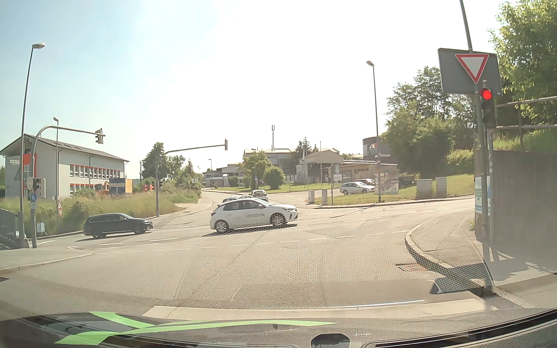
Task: Follow the waypoints while adhering to traffic rules and regulations
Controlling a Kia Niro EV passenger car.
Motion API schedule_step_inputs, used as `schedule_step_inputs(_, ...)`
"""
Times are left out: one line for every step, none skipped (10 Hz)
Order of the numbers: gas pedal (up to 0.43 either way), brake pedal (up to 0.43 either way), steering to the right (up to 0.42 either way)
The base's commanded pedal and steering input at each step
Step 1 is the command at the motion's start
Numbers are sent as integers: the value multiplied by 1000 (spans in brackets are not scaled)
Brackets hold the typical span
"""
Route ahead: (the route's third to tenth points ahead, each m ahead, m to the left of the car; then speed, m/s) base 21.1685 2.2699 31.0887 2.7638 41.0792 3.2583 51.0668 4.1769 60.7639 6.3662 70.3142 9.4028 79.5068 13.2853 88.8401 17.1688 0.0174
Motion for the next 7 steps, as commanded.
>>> schedule_step_inputs(0, 220, 1)
schedule_step_inputs(0, 220, 1)
schedule_step_inputs(0, 220, 1)
schedule_step_inputs(0, 220, 1)
schedule_step_inputs(0, 220, 1)
schedule_step_inputs(0, 220, 1)
schedule_step_inputs(0, 220, 1)
